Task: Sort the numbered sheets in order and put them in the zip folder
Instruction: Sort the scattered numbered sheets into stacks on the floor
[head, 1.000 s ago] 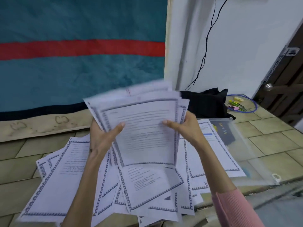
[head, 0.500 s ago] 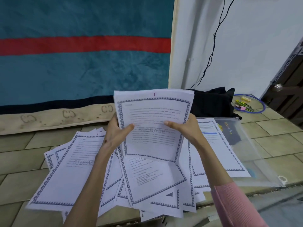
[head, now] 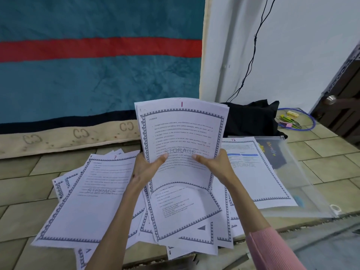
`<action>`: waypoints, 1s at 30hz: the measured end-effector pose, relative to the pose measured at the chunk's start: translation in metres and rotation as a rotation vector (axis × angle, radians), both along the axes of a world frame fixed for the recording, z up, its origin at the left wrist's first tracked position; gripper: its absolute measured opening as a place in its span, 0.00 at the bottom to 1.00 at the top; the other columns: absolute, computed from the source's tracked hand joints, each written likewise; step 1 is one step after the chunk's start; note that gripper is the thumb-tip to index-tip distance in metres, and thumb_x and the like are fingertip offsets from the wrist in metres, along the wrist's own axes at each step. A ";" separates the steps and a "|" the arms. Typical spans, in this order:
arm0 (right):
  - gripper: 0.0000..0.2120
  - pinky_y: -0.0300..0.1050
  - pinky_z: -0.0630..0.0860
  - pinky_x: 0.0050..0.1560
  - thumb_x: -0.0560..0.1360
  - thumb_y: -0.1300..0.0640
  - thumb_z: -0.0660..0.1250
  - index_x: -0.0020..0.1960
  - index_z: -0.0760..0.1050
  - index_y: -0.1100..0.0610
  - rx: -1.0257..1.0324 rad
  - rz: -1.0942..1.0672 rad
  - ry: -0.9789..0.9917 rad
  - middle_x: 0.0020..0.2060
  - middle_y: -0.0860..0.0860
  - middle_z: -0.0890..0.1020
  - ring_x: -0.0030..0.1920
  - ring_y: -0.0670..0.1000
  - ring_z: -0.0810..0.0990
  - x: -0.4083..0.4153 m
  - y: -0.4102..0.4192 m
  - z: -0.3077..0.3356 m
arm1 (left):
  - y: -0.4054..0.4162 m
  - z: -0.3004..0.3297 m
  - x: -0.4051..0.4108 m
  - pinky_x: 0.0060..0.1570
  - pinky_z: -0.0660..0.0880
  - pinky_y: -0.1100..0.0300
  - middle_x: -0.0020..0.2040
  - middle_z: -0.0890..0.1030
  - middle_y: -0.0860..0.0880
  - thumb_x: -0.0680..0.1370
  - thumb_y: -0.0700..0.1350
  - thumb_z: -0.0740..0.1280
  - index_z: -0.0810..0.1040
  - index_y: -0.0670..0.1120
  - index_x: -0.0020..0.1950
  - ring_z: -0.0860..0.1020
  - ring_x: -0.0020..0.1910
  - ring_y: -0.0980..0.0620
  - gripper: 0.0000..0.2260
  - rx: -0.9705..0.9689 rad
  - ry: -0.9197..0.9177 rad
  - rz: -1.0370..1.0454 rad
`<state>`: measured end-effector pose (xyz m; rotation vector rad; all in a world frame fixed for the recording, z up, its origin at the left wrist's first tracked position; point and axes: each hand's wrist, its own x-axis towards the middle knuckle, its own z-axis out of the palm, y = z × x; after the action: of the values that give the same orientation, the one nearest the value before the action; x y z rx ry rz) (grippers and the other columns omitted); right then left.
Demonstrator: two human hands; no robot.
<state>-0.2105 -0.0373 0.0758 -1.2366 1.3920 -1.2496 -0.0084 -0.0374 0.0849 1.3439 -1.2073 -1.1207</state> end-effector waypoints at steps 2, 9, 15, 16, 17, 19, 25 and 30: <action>0.12 0.35 0.79 0.45 0.66 0.58 0.77 0.45 0.77 0.48 -0.011 -0.018 -0.028 0.41 0.42 0.83 0.46 0.44 0.83 0.001 0.001 0.000 | 0.000 0.002 -0.003 0.48 0.72 0.64 0.46 0.79 0.53 0.72 0.42 0.72 0.76 0.50 0.50 0.76 0.46 0.56 0.09 0.007 -0.001 0.000; 0.20 0.43 0.75 0.58 0.74 0.41 0.64 0.55 0.78 0.55 0.150 0.058 0.036 0.58 0.56 0.80 0.58 0.52 0.79 -0.056 0.005 0.002 | -0.019 0.005 0.004 0.55 0.72 0.58 0.52 0.78 0.49 0.72 0.43 0.72 0.77 0.43 0.59 0.76 0.54 0.51 0.16 -0.022 0.020 0.073; 0.36 0.54 0.68 0.62 0.70 0.42 0.70 0.68 0.62 0.61 0.739 -0.475 0.755 0.64 0.62 0.71 0.66 0.62 0.68 -0.166 0.018 -0.048 | -0.032 -0.004 -0.005 0.62 0.71 0.50 0.56 0.77 0.50 0.71 0.43 0.72 0.75 0.49 0.58 0.76 0.58 0.48 0.16 0.023 0.106 -0.004; 0.39 0.56 0.68 0.63 0.68 0.41 0.72 0.68 0.61 0.61 0.795 -0.453 0.761 0.65 0.62 0.70 0.67 0.62 0.67 -0.172 0.022 -0.051 | -0.034 -0.008 -0.011 0.64 0.70 0.49 0.56 0.77 0.50 0.71 0.43 0.72 0.75 0.49 0.59 0.75 0.59 0.48 0.17 0.042 0.115 -0.025; 0.41 0.57 0.67 0.64 0.66 0.40 0.73 0.68 0.61 0.60 0.816 -0.431 0.763 0.66 0.61 0.70 0.67 0.62 0.66 -0.174 0.026 -0.051 | -0.034 -0.011 -0.017 0.64 0.69 0.49 0.57 0.77 0.50 0.72 0.43 0.72 0.75 0.49 0.60 0.75 0.60 0.48 0.18 0.059 0.120 -0.038; 0.39 0.56 0.68 0.63 0.64 0.39 0.75 0.65 0.64 0.59 0.821 -0.411 0.757 0.63 0.59 0.72 0.66 0.60 0.68 -0.178 0.028 -0.053 | -0.034 -0.019 -0.031 0.64 0.69 0.51 0.57 0.76 0.50 0.72 0.42 0.71 0.73 0.47 0.63 0.74 0.59 0.48 0.20 0.083 0.129 -0.058; 0.22 0.47 0.70 0.55 0.78 0.53 0.64 0.66 0.68 0.64 0.448 -0.438 0.539 0.62 0.61 0.75 0.61 0.60 0.74 -0.177 0.029 -0.037 | -0.039 -0.035 -0.049 0.67 0.66 0.48 0.61 0.75 0.49 0.74 0.37 0.68 0.71 0.47 0.66 0.73 0.61 0.48 0.21 0.163 0.168 -0.162; 0.26 0.39 0.63 0.44 0.78 0.68 0.54 0.74 0.60 0.56 0.317 -0.265 0.570 0.55 0.60 0.78 0.52 0.58 0.76 -0.167 0.021 -0.033 | -0.046 -0.043 -0.056 0.67 0.67 0.47 0.61 0.77 0.47 0.70 0.42 0.71 0.73 0.45 0.66 0.75 0.60 0.46 0.24 0.298 0.210 -0.274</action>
<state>-0.3774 -0.0164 0.0428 -1.2606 2.1317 -0.8168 -0.0646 -0.0829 0.0418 1.2629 -1.1222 -1.6474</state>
